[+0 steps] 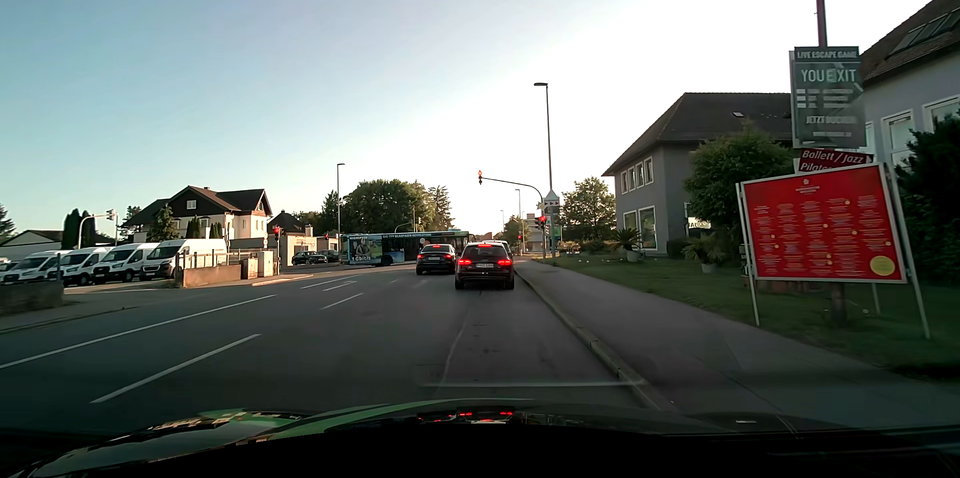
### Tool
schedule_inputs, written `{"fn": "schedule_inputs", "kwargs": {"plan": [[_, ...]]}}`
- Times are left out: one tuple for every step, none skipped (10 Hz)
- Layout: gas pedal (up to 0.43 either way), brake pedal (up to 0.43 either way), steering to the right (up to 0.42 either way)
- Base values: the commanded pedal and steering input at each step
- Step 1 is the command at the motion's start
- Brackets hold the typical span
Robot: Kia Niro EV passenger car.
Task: Follow the waypoints while adhering to traffic rules and regulations
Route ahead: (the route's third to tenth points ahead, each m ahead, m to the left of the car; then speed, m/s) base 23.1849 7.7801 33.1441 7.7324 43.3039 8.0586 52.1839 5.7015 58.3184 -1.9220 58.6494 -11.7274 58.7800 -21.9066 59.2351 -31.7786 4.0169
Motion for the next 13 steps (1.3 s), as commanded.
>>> {"fn": "schedule_inputs", "kwargs": {"plan": [[0.0, 0.152, 0.0], [0.0, 0.146, 0.0], [0.0, 0.146, 0.003], [0.0, 0.146, 0.01], [0.0, 0.146, 0.011], [0.0, 0.14, 0.007], [0.0, 0.128, 0.006], [0.0, 0.122, 0.006], [0.0, 0.11, 0.006], [0.0, 0.104, 0.005], [0.0, 0.098, 0.006], [0.0, 0.098, 0.005], [0.0, 0.098, 0.004]]}}
